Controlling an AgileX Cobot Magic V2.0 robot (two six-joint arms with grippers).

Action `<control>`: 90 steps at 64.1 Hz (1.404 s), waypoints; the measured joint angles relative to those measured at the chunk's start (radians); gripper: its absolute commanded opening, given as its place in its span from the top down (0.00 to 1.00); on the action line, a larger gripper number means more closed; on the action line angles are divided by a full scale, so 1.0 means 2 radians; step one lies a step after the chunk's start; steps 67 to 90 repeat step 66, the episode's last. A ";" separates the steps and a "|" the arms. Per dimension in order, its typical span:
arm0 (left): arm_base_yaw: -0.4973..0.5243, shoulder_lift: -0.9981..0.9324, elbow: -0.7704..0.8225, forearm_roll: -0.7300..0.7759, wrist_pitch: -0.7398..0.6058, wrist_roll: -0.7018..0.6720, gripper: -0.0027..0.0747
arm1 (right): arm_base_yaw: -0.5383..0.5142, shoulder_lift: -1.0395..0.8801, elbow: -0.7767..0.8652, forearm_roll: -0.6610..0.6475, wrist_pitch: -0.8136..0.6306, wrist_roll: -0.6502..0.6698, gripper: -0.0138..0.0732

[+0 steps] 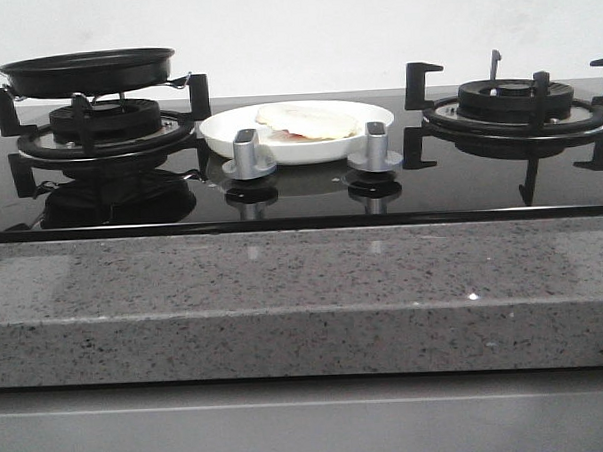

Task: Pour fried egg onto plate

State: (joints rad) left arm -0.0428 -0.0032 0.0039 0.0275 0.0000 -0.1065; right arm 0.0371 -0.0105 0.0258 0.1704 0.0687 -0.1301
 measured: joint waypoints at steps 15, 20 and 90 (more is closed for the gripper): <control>0.000 0.000 0.000 0.000 0.000 0.000 0.99 | 0.000 0.000 0.000 -0.095 -0.015 0.116 0.92; 0.000 0.000 0.000 0.000 0.000 0.000 0.99 | 0.000 0.000 0.000 -0.101 -0.019 0.123 0.92; 0.000 0.000 0.000 -0.001 0.000 0.000 0.99 | 0.000 0.000 0.000 -0.103 -0.019 0.127 0.92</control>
